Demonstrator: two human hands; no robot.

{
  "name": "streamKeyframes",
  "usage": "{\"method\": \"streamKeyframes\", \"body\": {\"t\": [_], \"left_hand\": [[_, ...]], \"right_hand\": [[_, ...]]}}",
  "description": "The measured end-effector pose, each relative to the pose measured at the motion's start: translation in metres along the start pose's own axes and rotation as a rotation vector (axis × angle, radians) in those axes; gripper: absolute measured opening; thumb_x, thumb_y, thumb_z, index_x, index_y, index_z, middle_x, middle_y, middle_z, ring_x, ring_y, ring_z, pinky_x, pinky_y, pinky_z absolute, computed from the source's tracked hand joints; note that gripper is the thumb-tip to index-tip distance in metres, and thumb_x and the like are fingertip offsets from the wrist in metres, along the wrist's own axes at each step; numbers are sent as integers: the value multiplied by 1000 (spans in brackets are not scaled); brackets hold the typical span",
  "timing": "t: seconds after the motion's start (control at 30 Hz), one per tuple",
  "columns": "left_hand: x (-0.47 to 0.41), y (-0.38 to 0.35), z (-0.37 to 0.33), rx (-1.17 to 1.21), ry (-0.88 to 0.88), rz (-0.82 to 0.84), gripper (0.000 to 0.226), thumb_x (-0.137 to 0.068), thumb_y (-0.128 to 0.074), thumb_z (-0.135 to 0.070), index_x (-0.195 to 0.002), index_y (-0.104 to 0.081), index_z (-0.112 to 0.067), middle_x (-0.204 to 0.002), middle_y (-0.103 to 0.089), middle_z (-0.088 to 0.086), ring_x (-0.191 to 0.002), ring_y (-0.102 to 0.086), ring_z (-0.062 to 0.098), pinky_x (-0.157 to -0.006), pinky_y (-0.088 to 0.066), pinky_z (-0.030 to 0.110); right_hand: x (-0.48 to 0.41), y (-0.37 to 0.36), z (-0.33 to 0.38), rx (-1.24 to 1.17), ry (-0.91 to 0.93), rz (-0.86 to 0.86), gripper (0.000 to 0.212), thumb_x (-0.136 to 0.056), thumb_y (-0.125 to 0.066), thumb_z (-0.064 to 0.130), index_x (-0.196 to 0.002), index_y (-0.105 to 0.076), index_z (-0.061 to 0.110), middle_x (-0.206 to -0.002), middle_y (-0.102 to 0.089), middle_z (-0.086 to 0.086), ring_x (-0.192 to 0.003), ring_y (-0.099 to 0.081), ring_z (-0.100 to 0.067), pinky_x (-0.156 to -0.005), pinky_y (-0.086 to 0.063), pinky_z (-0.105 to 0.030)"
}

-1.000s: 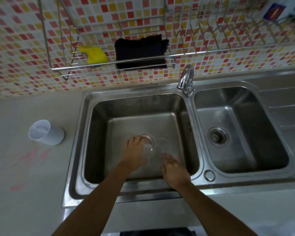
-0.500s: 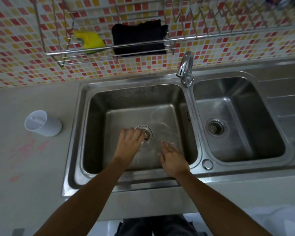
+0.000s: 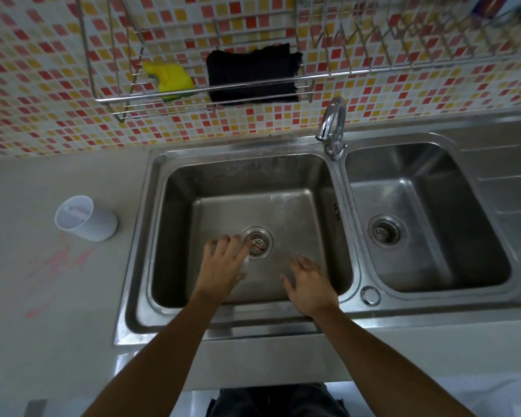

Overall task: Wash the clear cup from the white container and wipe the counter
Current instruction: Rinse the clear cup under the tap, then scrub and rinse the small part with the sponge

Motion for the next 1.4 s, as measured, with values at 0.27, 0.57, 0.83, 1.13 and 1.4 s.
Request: {"method": "streamKeyframes", "body": {"t": [0.27,0.57,0.83,1.13,1.4], "left_hand": [[17,17,32,411,399,-70,88,-56,-83,-52,-130,-47,-23,-126,-56,1,-119,-49,24,-104,-32,48],[89,27,122,931,739,-311,82,-63,-86,-33,-130,-42,-21,-126,-48,-2,-118,-42,19,-100,-42,44],[144,4,216,1006,859,-246,90,-63,-82,-49,-135,-40,-15,-132,-50,5,-120,-48,23,-100,-44,39],[166,-15,248,1143,849,-169,104,-62,-82,-51,-143,-28,-16,-145,-36,3,-135,-33,22,-111,-30,36],[122,17,325,776,596,-438,44,-91,-38,-35,-119,-62,-12,-117,-63,9,-107,-52,28,-94,-31,20]], "right_hand": [[4,5,0,-159,-37,-32,52,-91,-52,46,-133,-52,16,-132,-57,-8,-123,-51,-25,-104,-42,-37],[-4,-5,83,-377,4,-93,58,-82,-73,34,-133,-53,14,-131,-59,-8,-121,-55,-24,-99,-38,-24],[-58,-25,225,-390,166,-140,60,-82,-73,35,-133,-51,11,-130,-58,-9,-121,-53,-24,-101,-34,-25],[-99,-43,316,-396,246,-114,60,-84,-70,32,-137,-46,18,-138,-52,-5,-127,-48,-22,-106,-37,-31],[-138,-15,388,-375,377,-35,94,-75,-69,59,-149,-26,20,-154,-32,2,-139,-32,-17,-111,-27,-32]]}}
Point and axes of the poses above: each hand's wrist, its own x-axis away from the middle knuckle, its own y-axis out of the back of the hand, z = x × y, the point moved 2 cm from there along -x, towards the middle knuckle
